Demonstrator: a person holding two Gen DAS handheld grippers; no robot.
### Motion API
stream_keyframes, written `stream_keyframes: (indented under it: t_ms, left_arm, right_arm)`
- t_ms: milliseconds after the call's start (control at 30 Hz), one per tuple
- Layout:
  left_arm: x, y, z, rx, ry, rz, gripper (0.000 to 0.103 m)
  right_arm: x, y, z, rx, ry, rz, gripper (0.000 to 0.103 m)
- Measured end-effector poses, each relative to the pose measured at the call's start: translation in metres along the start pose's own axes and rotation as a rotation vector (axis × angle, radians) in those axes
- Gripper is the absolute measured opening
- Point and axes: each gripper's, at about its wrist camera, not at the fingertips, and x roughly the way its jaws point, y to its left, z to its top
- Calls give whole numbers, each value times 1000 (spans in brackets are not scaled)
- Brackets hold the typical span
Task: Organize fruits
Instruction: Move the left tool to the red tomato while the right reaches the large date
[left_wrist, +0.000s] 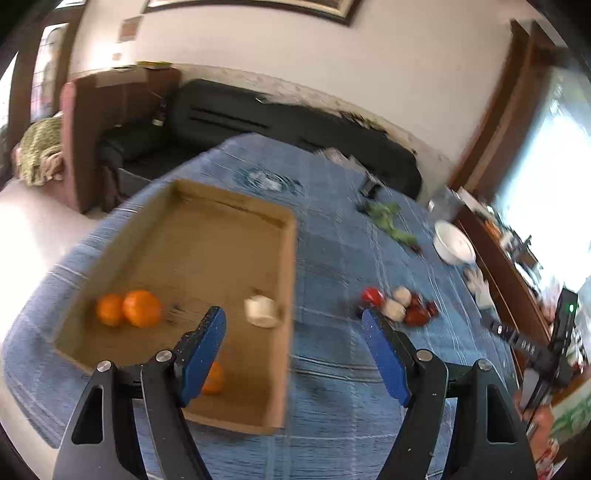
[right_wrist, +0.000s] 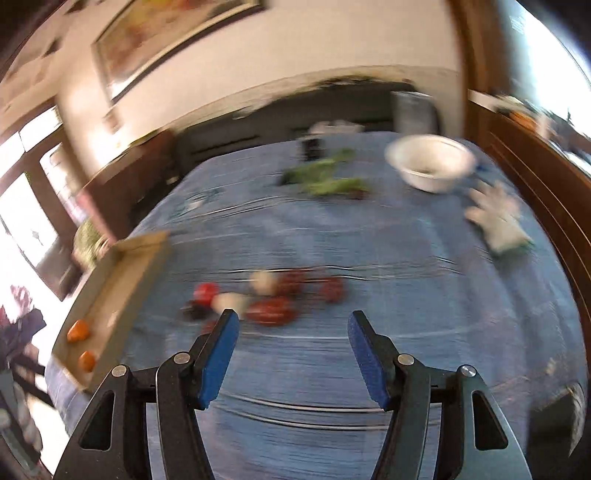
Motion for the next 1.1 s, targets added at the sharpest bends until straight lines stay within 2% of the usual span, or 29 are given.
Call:
stream_keyframes:
  t_ms: [100,233,433,700,833,900,1100]
  left_arm:
    - [19,-22,-8,42,52,-29,75]
    - [42,-48,-17,98,103,-50,75]
    - [62,-58,-21,101,137,-52,75]
    - [72,-53,-18,89,145,-38,75]
    - [80,-55,-17,94,151,-43,75]
    - [86,-58,-16,97,160,-46,75]
    - [101,-73,-17,137,169,-53,75]
  right_arm:
    - [3,-20,2,31,-3,-20,66]
    - [19,-23,1,29,28,0,66]
    - [64,5,0,-2,114,74,66]
    - [112,40,-2,-54,169,67,66]
    - [120,46,-4,-80,167,51,65]
    - [119,45,-6,-95,163,35,52]
    - [109,20,-3,-10,141,6,52]
